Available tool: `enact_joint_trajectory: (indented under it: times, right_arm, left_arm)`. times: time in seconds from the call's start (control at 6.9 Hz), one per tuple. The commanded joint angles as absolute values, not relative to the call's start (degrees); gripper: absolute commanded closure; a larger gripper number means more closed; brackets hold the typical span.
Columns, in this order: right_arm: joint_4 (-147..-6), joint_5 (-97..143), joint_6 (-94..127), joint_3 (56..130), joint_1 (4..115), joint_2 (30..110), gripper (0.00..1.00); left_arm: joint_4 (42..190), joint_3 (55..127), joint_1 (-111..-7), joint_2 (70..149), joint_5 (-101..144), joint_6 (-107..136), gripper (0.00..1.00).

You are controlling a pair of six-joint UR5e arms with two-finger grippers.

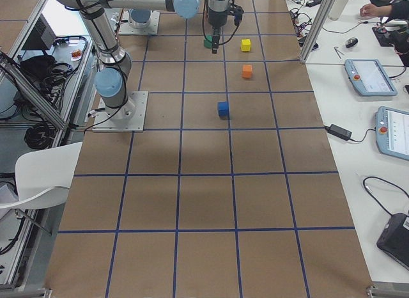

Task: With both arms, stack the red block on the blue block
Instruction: 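Close the left gripper on the red cube and lift it, then carry the red cube with the left gripper toward the table centre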

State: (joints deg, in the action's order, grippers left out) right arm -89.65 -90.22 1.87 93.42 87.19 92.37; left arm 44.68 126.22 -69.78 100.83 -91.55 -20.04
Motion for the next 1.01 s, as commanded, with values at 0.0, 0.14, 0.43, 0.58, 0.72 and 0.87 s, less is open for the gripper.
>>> enact_joint_trajectory:
  times: [0.0, 0.14, 0.43, 0.58, 0.72, 0.87]
  right_arm:
    - [-89.6, -90.3, 1.8, 93.5, 87.2, 92.4, 0.00]
    - [-89.6, -90.3, 1.8, 94.0, 87.2, 92.5, 0.00]
    - [-89.7, -90.3, 1.8, 94.2, 87.2, 92.8, 0.00]
    - [-89.7, -90.3, 1.8, 94.2, 87.2, 92.8, 0.00]
    - [-89.7, -90.3, 1.8, 94.3, 87.2, 92.8, 0.00]
    - [-89.7, -90.3, 1.8, 94.5, 87.2, 92.8, 0.00]
  left_arm:
    - [43.1, 126.5, -69.7, 101.1, -93.2, -20.0, 1.00]
    - [43.2, 124.9, -70.5, 100.3, -93.3, -20.0, 1.00]
    - [46.5, 118.3, -81.2, 99.6, -93.1, -19.1, 1.00]
    - [49.7, 114.1, -91.0, 99.9, -92.6, -13.8, 1.00]
    - [52.7, 109.1, -99.3, 101.6, -92.4, -8.2, 1.00]
    - [54.0, 104.5, -101.8, 104.6, -91.2, -3.6, 1.00]
